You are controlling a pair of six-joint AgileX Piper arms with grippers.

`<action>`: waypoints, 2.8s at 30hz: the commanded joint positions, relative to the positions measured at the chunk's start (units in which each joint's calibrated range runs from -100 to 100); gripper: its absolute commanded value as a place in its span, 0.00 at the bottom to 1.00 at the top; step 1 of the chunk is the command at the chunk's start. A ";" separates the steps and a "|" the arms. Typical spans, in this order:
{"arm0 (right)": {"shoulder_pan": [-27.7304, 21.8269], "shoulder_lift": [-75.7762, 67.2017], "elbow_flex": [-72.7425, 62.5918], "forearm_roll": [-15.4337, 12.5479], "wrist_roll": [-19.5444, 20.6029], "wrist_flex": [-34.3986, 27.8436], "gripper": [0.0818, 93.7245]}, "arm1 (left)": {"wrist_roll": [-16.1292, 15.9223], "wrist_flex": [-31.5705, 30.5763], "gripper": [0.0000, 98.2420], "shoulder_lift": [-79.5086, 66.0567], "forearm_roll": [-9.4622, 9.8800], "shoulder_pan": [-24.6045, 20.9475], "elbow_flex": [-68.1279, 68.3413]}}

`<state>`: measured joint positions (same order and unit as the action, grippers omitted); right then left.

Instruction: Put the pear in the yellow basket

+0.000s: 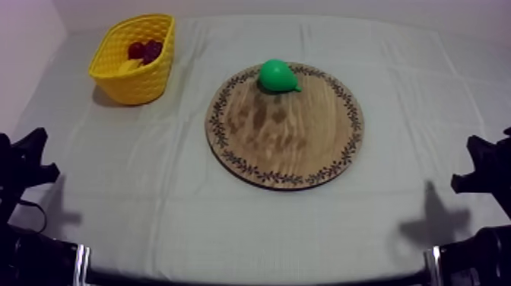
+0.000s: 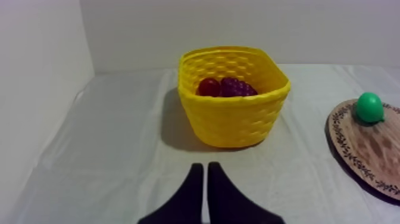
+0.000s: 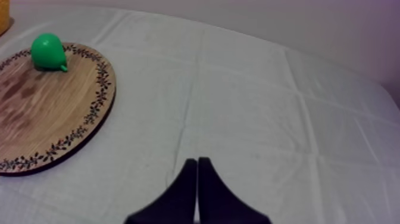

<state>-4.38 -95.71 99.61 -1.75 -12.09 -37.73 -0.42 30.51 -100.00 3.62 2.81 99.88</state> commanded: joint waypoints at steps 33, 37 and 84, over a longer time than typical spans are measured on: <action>0.01 -0.05 0.05 0.02 0.00 0.07 0.00 | 0.82 6.71 0.00 13.93 -1.12 1.15 -21.46; 0.01 -0.05 0.05 0.02 0.00 0.07 0.00 | -1.00 7.77 0.00 24.31 -0.83 1.92 -32.02; 0.01 -0.05 0.05 0.02 0.00 0.07 0.00 | -10.06 30.98 0.00 119.42 3.16 23.21 -125.42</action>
<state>-4.38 -95.71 99.61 -1.75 -12.09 -37.65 -10.67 61.43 17.58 6.67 25.47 -25.34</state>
